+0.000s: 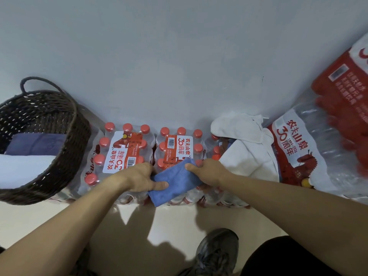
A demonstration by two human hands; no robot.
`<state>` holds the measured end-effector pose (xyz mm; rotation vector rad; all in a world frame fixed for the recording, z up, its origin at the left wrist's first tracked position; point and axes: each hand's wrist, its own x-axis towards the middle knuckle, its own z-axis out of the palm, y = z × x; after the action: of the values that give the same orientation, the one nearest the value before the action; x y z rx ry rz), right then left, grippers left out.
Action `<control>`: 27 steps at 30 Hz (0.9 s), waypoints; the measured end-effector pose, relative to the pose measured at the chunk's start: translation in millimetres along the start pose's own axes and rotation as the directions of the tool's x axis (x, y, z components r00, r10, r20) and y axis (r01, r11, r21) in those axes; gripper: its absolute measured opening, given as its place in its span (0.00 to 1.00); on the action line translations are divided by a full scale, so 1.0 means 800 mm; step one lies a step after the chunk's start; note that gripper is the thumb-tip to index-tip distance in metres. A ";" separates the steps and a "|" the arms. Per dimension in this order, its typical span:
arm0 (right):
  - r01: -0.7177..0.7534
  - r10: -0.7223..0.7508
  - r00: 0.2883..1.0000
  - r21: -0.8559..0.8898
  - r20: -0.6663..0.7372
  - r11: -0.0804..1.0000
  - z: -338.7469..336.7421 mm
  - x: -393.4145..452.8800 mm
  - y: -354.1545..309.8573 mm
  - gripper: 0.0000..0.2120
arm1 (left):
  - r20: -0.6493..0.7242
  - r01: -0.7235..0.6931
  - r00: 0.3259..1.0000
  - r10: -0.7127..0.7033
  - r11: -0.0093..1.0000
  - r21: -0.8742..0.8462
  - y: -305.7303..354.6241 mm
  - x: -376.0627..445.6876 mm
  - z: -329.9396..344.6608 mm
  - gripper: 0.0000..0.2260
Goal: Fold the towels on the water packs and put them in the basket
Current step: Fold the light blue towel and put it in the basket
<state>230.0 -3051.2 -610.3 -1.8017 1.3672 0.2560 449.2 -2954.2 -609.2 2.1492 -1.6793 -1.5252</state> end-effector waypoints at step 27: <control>0.731 -0.727 0.681 0.127 -0.086 0.670 -0.029 -0.091 -0.079 0.53 | -0.094 -0.484 0.850 0.518 0.839 0.251 0.128 -0.114 -0.075 0.13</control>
<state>249.8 -3013.9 -520.8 -2.0677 0.5514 -0.3064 420.2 -2960.1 -462.6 1.6401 -2.2027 -1.0347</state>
